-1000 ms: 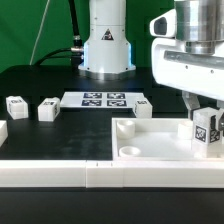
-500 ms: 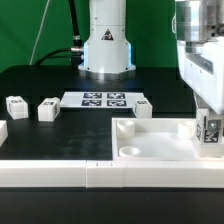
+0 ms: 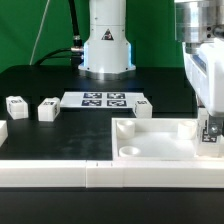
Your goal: Assemble one leg
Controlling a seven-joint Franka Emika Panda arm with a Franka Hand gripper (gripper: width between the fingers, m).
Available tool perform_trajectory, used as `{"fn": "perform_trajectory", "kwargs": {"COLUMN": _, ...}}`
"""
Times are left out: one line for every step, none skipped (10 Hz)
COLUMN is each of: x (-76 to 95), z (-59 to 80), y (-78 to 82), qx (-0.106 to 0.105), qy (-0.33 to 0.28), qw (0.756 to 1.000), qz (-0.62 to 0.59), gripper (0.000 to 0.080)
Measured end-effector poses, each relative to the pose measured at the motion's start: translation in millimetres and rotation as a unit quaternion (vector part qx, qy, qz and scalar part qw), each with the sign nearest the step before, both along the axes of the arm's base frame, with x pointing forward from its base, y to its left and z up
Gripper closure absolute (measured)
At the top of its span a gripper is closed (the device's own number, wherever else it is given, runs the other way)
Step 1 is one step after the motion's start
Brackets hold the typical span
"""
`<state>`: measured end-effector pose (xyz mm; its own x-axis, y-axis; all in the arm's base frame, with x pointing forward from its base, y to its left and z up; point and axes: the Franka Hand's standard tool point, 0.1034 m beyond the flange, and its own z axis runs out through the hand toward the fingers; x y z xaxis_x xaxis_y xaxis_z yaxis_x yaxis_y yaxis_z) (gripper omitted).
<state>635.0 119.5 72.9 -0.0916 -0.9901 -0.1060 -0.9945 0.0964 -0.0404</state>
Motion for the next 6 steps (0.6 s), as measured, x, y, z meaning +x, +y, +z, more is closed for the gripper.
{"fn": "perform_trajectory", "kwargs": {"x": -0.2, "z": -0.1, "y": 0.8, "qx": -0.001, "qy": -0.002, "qw": 1.000, "qz": 0.021, "gripper": 0.0173}}
{"fn": "perform_trajectory", "kwargs": {"x": -0.6, "z": -0.2, "y": 1.7, "qx": -0.005, "qy": -0.008, "qw": 0.996, "qz": 0.090, "gripper": 0.0173}}
{"fn": "perform_trajectory", "kwargs": {"x": -0.7, "z": 0.0, "y": 3.2, "qx": -0.007, "qy": -0.012, "qw": 0.991, "qz": 0.136, "gripper": 0.0154}}
{"fn": "perform_trajectory", "kwargs": {"x": -0.7, "z": 0.1, "y": 3.9, "qx": -0.009, "qy": -0.019, "qw": 0.981, "qz": 0.195, "gripper": 0.0154}}
{"fn": "perform_trajectory", "kwargs": {"x": -0.5, "z": 0.2, "y": 4.2, "qx": -0.012, "qy": -0.024, "qw": 0.970, "qz": 0.243, "gripper": 0.0151}}
{"fn": "perform_trajectory", "kwargs": {"x": -0.5, "z": -0.1, "y": 4.3, "qx": -0.014, "qy": -0.028, "qw": 0.958, "qz": 0.284, "gripper": 0.0150}}
